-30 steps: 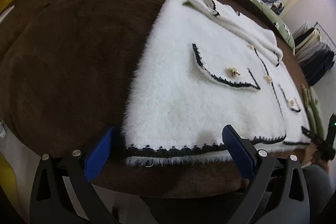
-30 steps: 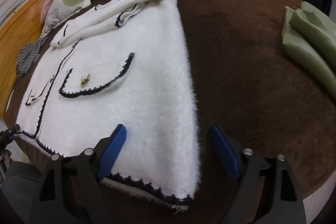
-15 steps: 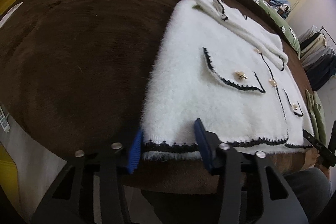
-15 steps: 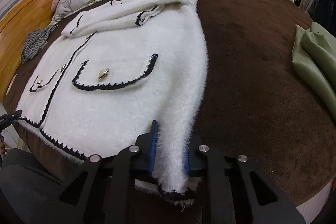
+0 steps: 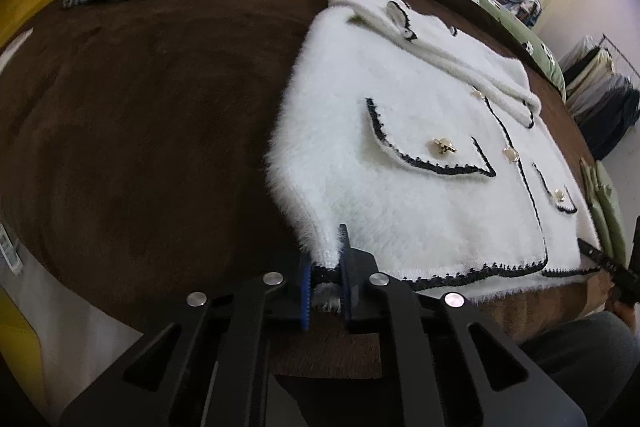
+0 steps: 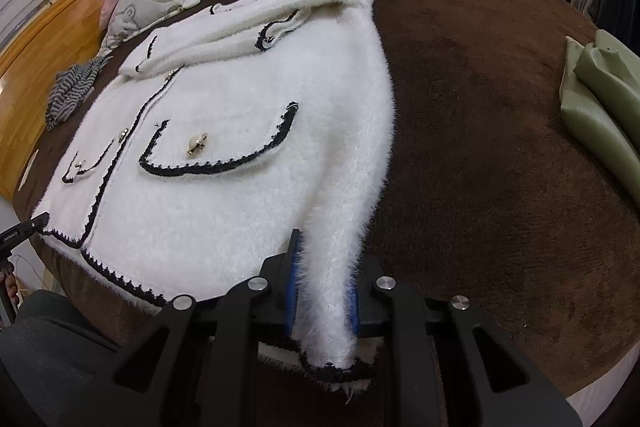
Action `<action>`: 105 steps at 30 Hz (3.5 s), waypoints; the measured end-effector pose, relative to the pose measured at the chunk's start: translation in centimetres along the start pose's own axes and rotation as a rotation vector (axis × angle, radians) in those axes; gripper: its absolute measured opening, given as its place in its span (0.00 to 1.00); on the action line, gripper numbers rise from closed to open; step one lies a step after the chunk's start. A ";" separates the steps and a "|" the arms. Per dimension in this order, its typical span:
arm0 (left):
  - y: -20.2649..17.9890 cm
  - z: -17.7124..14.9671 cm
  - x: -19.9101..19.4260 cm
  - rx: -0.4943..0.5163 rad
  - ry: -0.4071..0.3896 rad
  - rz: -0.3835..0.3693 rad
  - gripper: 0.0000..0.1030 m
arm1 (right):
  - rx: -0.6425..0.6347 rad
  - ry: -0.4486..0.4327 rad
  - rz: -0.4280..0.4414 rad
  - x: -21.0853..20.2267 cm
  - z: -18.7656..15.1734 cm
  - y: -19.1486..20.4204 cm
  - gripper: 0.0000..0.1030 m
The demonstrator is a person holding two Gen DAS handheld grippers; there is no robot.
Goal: Fold large clothes
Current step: 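Lift the hem with both tools and fold it up over the collar, then open both tools and release the folded hem onto the cardigan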
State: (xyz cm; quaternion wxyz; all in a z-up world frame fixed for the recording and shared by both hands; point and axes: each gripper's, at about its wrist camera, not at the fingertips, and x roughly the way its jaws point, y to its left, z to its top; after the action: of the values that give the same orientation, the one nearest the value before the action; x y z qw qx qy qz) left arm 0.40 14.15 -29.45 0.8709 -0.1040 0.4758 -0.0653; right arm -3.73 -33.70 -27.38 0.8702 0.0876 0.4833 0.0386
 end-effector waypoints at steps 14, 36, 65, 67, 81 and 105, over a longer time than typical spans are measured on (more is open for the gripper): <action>-1.0 1.8 -3.4 0.029 -0.085 -0.025 0.11 | 0.014 -0.033 0.058 -2.9 1.2 -0.1 0.11; -0.7 -0.8 -8.4 0.048 -0.102 -0.007 0.10 | 0.014 -0.062 0.069 -8.8 -1.3 0.4 0.09; -5.0 23.9 -5.4 0.074 -0.347 0.008 0.10 | -0.068 -0.255 0.000 -8.1 25.6 1.7 0.08; -5.2 26.6 -3.7 0.083 -0.351 0.040 0.10 | -0.052 -0.252 -0.005 -6.3 28.5 1.3 0.08; -2.9 37.1 17.4 0.077 -0.117 0.133 0.10 | 0.040 -0.066 -0.086 14.0 39.1 -1.7 0.09; -0.7 38.7 15.9 0.064 -0.150 0.234 0.94 | -0.007 -0.158 -0.213 14.4 39.3 -1.0 0.80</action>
State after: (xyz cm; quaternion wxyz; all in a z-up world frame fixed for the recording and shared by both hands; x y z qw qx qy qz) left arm 41.54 14.73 -21.87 0.9086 -0.0248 0.4158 0.0296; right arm 37.19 -36.98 -19.21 0.9050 0.0354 0.4197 -0.0596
